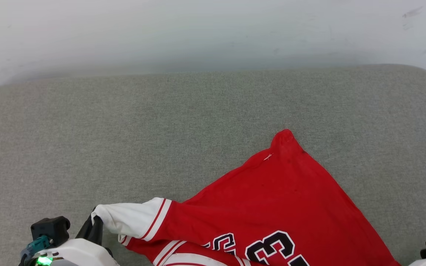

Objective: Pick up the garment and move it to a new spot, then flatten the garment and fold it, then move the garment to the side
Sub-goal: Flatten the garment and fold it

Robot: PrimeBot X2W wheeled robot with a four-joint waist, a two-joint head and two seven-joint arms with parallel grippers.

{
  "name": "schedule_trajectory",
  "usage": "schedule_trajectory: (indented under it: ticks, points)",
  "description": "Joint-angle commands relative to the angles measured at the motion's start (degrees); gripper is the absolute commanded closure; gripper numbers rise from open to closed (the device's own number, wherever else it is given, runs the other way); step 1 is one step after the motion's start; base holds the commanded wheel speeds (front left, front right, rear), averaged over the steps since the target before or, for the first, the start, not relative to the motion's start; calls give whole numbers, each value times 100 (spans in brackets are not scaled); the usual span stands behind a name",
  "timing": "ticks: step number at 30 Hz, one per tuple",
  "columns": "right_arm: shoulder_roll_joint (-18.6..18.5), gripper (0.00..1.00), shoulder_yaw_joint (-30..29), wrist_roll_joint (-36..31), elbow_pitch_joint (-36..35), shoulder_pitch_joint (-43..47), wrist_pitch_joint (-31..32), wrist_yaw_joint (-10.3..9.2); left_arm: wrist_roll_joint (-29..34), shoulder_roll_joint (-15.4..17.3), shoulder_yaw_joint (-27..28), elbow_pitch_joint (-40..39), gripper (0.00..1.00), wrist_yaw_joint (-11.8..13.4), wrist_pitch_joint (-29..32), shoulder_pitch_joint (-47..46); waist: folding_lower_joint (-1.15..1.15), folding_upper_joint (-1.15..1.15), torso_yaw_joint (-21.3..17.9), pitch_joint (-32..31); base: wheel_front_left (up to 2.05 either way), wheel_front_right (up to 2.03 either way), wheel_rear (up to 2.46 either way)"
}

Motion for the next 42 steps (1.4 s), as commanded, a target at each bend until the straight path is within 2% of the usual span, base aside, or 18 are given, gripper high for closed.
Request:
schedule_trajectory:
  ticks: [1,9,12,14,18,24,28,35,41,42]
  points:
    - [19,0,48,17,-56,-106,-181,-6,39,27,-19,-31,100,3,9,-66,1,0,-3,22,0,0,0]
    - [-333,0,384,-218,-49,-786,-2024,-6,205,-21,-89,-288,100,47,-74,-349,1,0,191,230,0,0,0]
    - [-402,0,517,-241,98,-1205,-2486,-5,293,-48,-123,-427,100,87,-127,-482,1,0,294,363,0,0,0]
    - [-473,0,666,-222,282,-1513,-2561,-5,360,-55,-148,-536,100,110,-150,-561,1,0,363,466,0,0,0]
    - [-717,0,1042,41,817,-2273,-2283,-5,466,-99,-184,-771,100,183,-213,-717,1,0,512,713,0,0,0]
    - [-1282,0,1619,320,1667,-3376,-1503,-5,613,-230,-321,-1018,100,189,-266,-970,1,0,888,1104,0,0,0]
    - [-1594,0,2052,515,1965,-4008,-965,-5,658,-366,-435,-1055,100,152,-307,-1105,1,0,1136,1322,0,0,0]
    - [-1913,0,2773,721,2283,-4652,-455,-5,656,-562,-567,-955,100,39,-420,-1288,1,0,1397,1583,0,0,0]
    - [-2044,0,3460,1001,2888,-4733,282,-5,623,-648,-592,-807,100,-38,-511,-1407,1,0,1483,1733,0,0,0]
    - [-2057,29,3558,1089,3011,-4671,465,-5,617,-659,-592,-784,100,-51,-521,-1422,1,0,1490,1738,0,0,0]
